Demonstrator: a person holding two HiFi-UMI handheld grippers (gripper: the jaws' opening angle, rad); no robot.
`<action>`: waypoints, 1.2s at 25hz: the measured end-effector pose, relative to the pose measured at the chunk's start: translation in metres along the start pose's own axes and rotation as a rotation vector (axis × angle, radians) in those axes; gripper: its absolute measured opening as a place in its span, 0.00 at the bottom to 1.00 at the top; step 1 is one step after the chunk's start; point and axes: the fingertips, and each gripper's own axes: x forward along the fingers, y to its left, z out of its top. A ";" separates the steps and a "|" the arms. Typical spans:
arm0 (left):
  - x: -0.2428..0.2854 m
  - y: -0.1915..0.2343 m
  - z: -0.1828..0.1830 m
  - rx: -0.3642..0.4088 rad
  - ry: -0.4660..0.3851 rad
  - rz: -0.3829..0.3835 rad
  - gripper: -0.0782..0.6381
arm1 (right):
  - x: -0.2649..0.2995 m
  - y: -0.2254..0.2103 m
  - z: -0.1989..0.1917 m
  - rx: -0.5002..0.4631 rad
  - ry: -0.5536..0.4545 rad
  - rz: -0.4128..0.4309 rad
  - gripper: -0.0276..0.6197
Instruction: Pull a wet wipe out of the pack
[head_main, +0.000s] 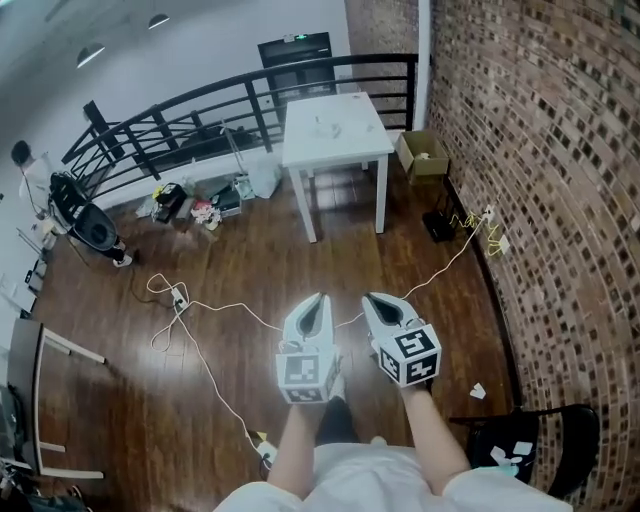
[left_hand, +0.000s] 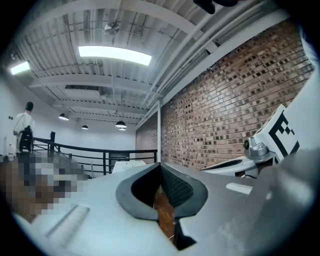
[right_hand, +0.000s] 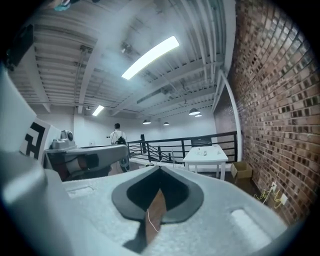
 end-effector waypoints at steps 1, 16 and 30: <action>0.016 0.013 0.009 0.001 -0.019 -0.008 0.13 | 0.021 -0.005 0.011 -0.005 -0.012 -0.003 0.03; 0.183 0.208 0.024 -0.059 -0.058 0.021 0.13 | 0.276 -0.025 0.089 -0.075 -0.020 0.033 0.03; 0.372 0.318 0.036 0.003 -0.076 0.099 0.13 | 0.439 -0.161 0.178 -0.095 -0.143 -0.028 0.03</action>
